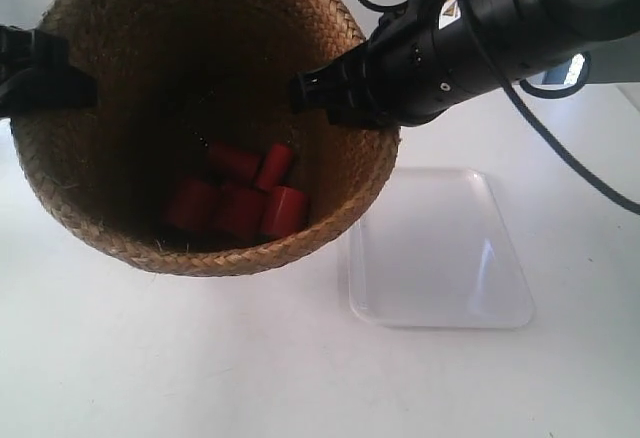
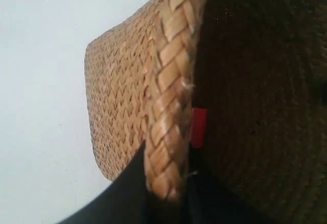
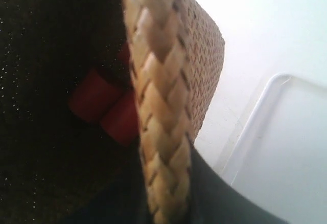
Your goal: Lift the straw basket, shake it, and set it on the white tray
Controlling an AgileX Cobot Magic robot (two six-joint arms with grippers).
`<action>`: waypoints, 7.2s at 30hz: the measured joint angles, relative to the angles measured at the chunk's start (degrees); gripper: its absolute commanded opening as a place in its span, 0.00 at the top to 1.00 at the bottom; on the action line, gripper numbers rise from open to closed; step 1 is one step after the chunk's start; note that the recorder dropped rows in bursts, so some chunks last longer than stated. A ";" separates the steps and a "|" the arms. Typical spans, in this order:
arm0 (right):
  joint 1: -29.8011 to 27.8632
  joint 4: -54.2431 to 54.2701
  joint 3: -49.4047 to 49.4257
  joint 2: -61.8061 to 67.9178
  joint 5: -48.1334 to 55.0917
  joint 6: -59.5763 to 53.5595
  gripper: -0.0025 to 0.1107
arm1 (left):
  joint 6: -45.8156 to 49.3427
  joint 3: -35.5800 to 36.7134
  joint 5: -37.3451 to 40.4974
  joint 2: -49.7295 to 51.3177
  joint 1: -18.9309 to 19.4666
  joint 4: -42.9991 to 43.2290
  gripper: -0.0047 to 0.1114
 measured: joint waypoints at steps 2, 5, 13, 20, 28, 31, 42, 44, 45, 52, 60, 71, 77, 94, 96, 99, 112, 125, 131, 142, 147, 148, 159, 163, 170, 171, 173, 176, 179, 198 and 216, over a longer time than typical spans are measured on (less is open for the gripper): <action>0.00 0.00 0.05 0.00 0.13 0.00 0.98 | 0.40 0.00 -0.04 -0.15 0.00 -0.10 0.96; 0.00 0.00 0.05 0.00 -0.20 0.00 0.98 | 0.40 0.00 -0.92 -0.15 0.00 -0.52 0.96; 0.00 0.00 0.05 0.00 -0.07 0.00 0.98 | 0.85 0.00 -0.42 -0.15 0.00 -0.49 0.96; 0.00 1.54 0.14 -0.62 1.99 0.00 0.98 | 0.85 0.00 2.70 -0.75 0.00 -0.59 0.96; 0.00 0.53 0.94 -0.44 0.09 1.84 0.98 | 0.85 1.66 0.86 -0.98 0.00 -0.62 0.96; 0.00 0.30 2.20 -0.44 -2.88 3.18 0.98 | 0.85 3.11 -2.36 -1.09 0.00 -1.01 0.96; 0.24 0.30 6.67 -0.54 -5.88 3.65 0.98 | 1.47 5.68 -3.13 -3.23 -0.31 -1.29 0.96; 0.35 0.30 6.67 -0.65 -5.88 3.65 0.98 | 1.47 5.72 -2.74 -3.23 -0.35 -1.29 0.96; 0.46 0.30 6.67 -0.86 -5.77 3.65 0.98 | 1.47 5.72 -2.64 -3.23 -0.35 -1.29 0.96; 0.46 0.64 6.67 -1.88 -3.75 2.40 0.98 | 1.68 5.72 -2.38 -3.23 -0.44 -0.18 0.96; 0.70 1.09 8.03 -1.92 -3.27 2.40 0.98 | 1.68 7.06 -1.62 -3.23 -0.44 0.07 0.96; 0.70 1.79 8.03 -1.92 -3.65 2.40 0.98 | 1.68 7.06 -1.40 -3.46 -0.44 0.62 0.96; 0.70 1.79 8.03 -1.47 -5.48 2.17 0.98 | 1.68 7.06 -2.71 -3.59 -0.44 0.62 0.96; 3.06 -1.01 5.64 -8.28 -5.58 3.49 0.98 | 3.37 4.58 -2.01 -8.63 -0.24 -1.72 0.96; 3.07 -0.72 6.70 -5.21 -3.74 3.50 0.98 | 3.56 6.05 -1.17 -6.78 -0.10 -1.03 0.96; 3.95 0.19 7.16 -3.97 -2.74 3.50 0.98 | 3.57 6.09 -0.18 -6.99 0.13 0.41 0.96; 4.06 0.56 8.64 -3.48 -4.39 3.50 0.98 | 3.45 5.44 1.96 -7.65 0.13 1.57 0.96; 7.91 -5.05 1.65 -0.94 4.31 6.86 0.98 | 0.89 2.69 6.93 -6.94 1.59 3.32 0.96; 8.01 -5.39 1.43 -2.18 3.55 6.86 0.98 | 1.43 2.02 6.47 -7.83 1.59 2.29 0.96; 8.01 -5.26 5.45 -1.25 -2.05 7.62 0.98 | 2.70 2.02 6.88 -7.83 1.59 2.98 0.96; 8.49 -5.74 -0.71 -3.73 3.78 7.19 0.98 | 5.89 -3.31 8.52 -8.19 1.84 -0.09 0.96; 9.10 -5.97 -3.40 -5.64 4.87 6.85 0.98 | 7.12 -6.27 9.50 -8.94 1.84 -1.25 0.96; 11.27 -10.52 0.39 -2.70 4.48 10.68 0.98 | 6.50 -1.06 8.51 -8.70 1.93 0.66 0.96; 11.37 -9.84 0.64 -2.97 6.10 11.05 0.98 | 6.04 -0.97 10.52 -8.94 1.93 1.38 0.96; 11.37 -10.57 0.53 -3.10 5.28 11.05 0.98 | 5.94 -0.97 8.90 -8.94 1.93 1.66 0.96; 11.37 -10.57 0.53 -3.10 5.29 11.05 0.98 | 5.94 -0.97 8.75 -8.94 1.93 1.66 0.96; 11.37 -10.57 0.53 -3.10 5.29 11.05 0.98 | 5.94 -0.97 8.75 -8.94 1.93 1.66 0.96; 11.37 -10.57 1.32 -3.21 3.54 11.18 0.98 | 5.64 -0.97 8.71 -8.94 1.93 1.66 0.96; 10.80 -10.57 3.22 -3.33 0.31 12.76 0.98 | 5.30 -0.97 8.18 -8.94 1.93 3.23 0.96; 9.75 -15.09 2.47 -6.30 3.79 16.99 0.98 | 1.29 0.94 6.22 -9.27 1.83 4.47 0.96; 10.37 -11.63 5.27 -6.73 1.70 15.02 0.98 | 1.59 0.74 7.46 -9.66 1.93 4.03 0.96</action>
